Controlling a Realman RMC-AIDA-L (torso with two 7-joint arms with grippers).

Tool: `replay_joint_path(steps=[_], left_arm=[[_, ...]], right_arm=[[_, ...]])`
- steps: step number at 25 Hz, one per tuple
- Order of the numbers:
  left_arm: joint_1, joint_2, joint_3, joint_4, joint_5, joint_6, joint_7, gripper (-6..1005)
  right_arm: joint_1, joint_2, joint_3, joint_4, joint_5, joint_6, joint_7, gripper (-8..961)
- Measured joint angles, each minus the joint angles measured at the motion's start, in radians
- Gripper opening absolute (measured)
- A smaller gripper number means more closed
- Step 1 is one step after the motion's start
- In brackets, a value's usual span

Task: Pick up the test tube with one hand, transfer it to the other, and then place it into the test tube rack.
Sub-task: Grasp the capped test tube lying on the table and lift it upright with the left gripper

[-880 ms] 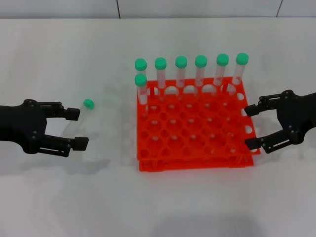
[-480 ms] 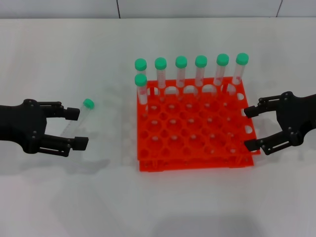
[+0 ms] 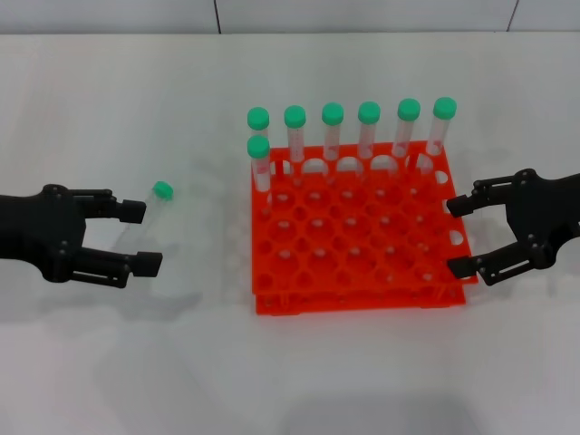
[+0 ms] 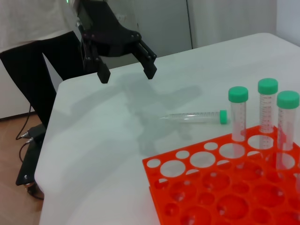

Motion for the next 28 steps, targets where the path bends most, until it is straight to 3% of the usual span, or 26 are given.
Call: replay_joint_path(steps=[11,22,28], left_arm=[[-0.022,-0.001,0.008,0.201,0.074,0.035,-0.339,876],[-0.146,0.012,0.009,0.202,0.327,0.034,-0.607,875],[-0.185,-0.008,0.009,0.183,0.478,-0.019,-0.658,875]], right_arm=[[0.006,0.003,0.0,0.0,-0.004,0.015,-0.005,871],[0.009,0.011,-0.008,-0.018,-0.005,0.041,-0.015,872],[0.017,0.019,-0.01,-0.026,-0.007,0.055,-0.028,871]])
